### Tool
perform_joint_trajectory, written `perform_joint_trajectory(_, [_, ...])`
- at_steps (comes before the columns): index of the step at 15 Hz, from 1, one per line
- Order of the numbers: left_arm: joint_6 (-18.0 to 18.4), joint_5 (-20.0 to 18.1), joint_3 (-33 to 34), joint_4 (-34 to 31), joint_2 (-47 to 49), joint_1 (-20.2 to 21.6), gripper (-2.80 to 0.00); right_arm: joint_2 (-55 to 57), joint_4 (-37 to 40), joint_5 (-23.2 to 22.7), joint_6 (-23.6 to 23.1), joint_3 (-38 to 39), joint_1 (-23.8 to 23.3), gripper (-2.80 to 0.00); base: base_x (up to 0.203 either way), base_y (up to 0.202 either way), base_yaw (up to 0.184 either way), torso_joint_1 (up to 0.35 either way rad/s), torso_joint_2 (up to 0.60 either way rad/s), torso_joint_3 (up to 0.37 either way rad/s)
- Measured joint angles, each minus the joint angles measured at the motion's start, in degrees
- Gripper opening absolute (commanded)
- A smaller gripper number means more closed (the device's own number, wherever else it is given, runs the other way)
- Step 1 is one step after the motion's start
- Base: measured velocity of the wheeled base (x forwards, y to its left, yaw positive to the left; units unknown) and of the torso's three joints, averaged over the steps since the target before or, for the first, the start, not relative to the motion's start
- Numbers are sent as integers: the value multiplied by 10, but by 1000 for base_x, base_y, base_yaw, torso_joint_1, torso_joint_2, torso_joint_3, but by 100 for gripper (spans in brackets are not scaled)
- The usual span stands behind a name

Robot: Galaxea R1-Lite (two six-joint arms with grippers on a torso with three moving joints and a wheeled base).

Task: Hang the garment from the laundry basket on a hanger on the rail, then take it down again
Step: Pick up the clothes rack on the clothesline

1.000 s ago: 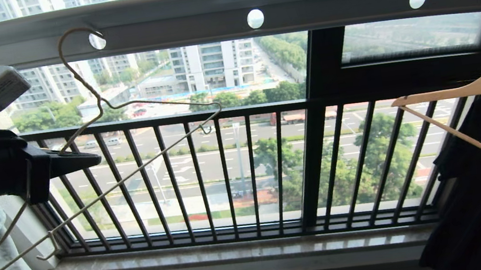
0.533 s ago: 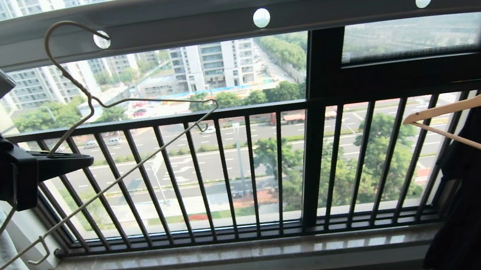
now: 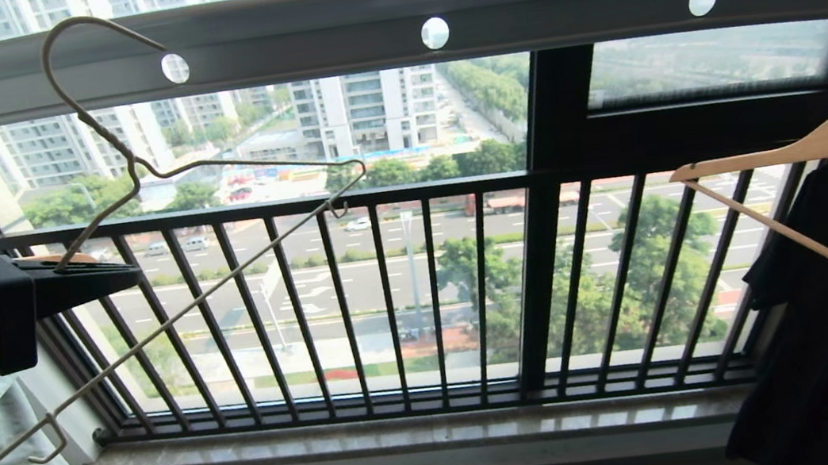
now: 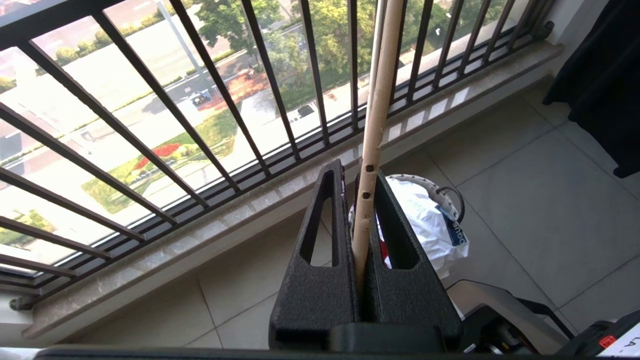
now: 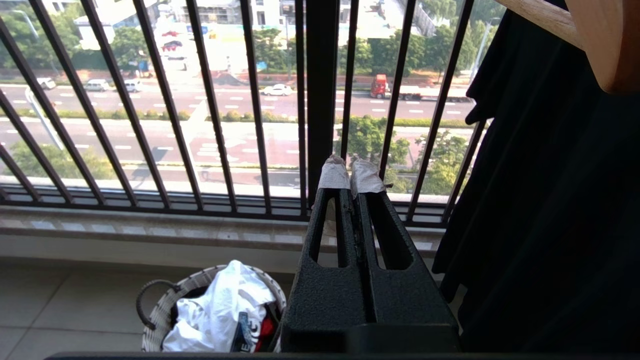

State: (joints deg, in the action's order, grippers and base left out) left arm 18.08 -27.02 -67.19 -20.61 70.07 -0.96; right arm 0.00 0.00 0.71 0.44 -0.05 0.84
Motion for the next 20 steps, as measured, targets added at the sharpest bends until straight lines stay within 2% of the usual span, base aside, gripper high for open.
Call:
perform_joint_trajectory(5, [-1,1,18,-4,-23,0,-280,0,0,0,0,0,0,-280,0,0,0,0,0,0])
perform_joint_trajectory(16, [-2,-3,188,0,-78,-1,-280,0,0,0,0,0,0,-280,0,0,0,0,0,0])
perform_joint_trajectory(20, [-2,-4,221,1,-82,-1,-280,0,0,0,0,0,0,-280,0,0,0,0,0,0])
